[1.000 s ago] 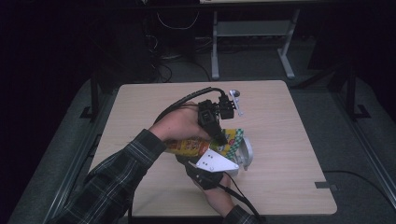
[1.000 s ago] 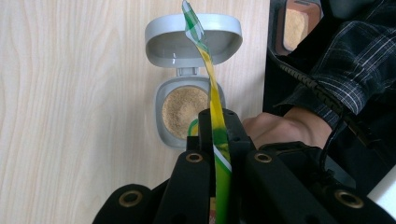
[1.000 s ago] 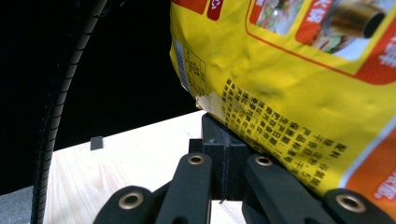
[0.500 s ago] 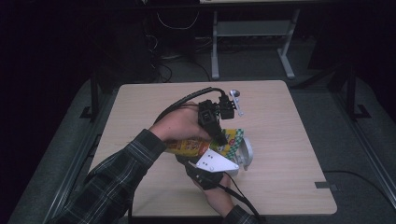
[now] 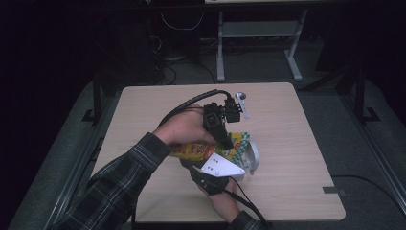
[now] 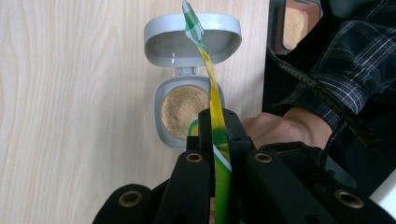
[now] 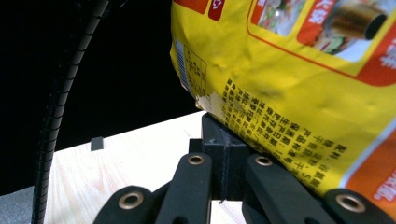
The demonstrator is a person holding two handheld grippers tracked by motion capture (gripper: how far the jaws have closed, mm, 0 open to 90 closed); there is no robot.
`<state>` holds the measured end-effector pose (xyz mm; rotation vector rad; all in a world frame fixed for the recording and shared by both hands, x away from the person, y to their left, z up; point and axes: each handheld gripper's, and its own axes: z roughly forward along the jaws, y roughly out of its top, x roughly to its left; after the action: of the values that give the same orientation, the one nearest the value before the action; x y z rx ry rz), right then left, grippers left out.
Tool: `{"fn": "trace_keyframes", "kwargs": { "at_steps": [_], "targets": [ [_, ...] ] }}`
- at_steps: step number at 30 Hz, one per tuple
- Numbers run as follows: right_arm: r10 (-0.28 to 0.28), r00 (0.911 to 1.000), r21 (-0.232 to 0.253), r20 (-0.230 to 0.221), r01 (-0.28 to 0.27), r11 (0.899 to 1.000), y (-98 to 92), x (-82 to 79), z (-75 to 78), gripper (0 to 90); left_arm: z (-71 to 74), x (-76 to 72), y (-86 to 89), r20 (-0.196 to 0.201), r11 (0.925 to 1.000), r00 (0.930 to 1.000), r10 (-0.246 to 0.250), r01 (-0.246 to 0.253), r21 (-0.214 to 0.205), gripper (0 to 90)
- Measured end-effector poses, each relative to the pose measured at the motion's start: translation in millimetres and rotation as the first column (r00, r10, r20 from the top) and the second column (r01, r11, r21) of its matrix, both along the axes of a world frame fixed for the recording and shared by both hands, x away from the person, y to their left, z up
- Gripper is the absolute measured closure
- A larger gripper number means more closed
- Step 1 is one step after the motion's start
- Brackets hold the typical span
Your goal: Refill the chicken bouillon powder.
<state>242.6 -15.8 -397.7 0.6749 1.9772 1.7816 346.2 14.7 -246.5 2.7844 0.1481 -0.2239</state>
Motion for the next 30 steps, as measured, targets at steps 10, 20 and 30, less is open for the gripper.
{"fn": "trace_keyframes", "kwargs": {
  "at_steps": [10,20,30],
  "targets": [
    [0.001,1.0000,0.001,0.002,-0.001,1.000,-0.1,0.1,0.1,90.0,0.1,0.2,-0.2,-0.001,1.0000,1.0000,0.001,-0.001,0.002,89.8],
    [0.001,1.0000,0.004,-0.001,-0.001,1.000,-0.1,-0.3,0.3,90.0,0.1,0.3,-1.0,-0.002,1.0000,1.0000,0.000,0.000,0.008,89.8],
    [0.002,1.0000,0.003,0.002,-0.002,1.000,0.0,-0.3,0.4,90.0,-0.1,0.2,-1.2,-0.003,0.9999,1.0000,0.001,-0.001,0.010,89.8]
  ]
}}
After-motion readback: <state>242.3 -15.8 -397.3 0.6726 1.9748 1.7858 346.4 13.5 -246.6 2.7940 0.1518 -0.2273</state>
